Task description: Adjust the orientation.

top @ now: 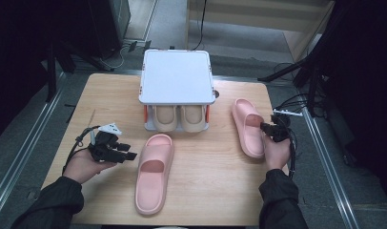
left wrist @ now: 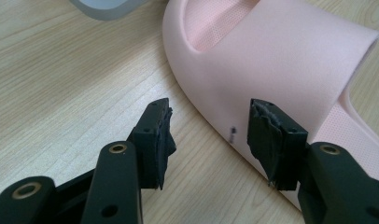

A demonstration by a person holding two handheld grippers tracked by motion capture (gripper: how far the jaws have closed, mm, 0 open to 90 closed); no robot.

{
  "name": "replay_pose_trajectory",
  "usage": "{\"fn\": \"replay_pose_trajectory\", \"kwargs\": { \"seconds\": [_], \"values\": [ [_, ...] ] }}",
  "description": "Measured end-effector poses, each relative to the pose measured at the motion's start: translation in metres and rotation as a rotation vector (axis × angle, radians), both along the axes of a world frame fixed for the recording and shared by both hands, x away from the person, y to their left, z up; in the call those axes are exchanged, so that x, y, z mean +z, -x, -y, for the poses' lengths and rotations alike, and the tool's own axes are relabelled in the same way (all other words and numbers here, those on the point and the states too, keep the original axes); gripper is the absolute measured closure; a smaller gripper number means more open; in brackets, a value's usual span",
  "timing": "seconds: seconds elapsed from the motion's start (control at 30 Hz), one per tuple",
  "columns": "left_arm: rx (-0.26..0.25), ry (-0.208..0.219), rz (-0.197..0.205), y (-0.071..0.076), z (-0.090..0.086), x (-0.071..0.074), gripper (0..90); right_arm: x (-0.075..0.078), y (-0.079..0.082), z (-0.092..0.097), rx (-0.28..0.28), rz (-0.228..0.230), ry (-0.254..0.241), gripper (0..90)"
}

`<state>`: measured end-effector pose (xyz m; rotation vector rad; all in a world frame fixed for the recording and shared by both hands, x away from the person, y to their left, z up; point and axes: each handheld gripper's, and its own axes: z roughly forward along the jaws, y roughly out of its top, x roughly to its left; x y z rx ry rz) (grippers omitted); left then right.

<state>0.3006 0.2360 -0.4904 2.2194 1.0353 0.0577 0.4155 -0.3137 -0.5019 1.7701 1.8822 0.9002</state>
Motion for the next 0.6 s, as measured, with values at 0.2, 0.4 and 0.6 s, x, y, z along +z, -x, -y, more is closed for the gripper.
{"fn": "replay_pose_trajectory", "kwargs": {
  "seconds": [0.2,0.4,0.6],
  "values": [
    [0.002,0.004,0.004,0.000,0.000,0.000,48.7,0.012,0.008,-0.008,0.049,-0.003,0.027,86.3],
    [-0.002,0.013,0.013,0.002,0.000,0.001,51.7,0.024,0.029,-0.010,0.088,0.005,0.017,86.2],
    [0.004,0.016,0.011,0.001,0.000,0.002,51.3,0.033,0.051,-0.017,0.148,-0.001,0.024,86.2]
  ]
}}
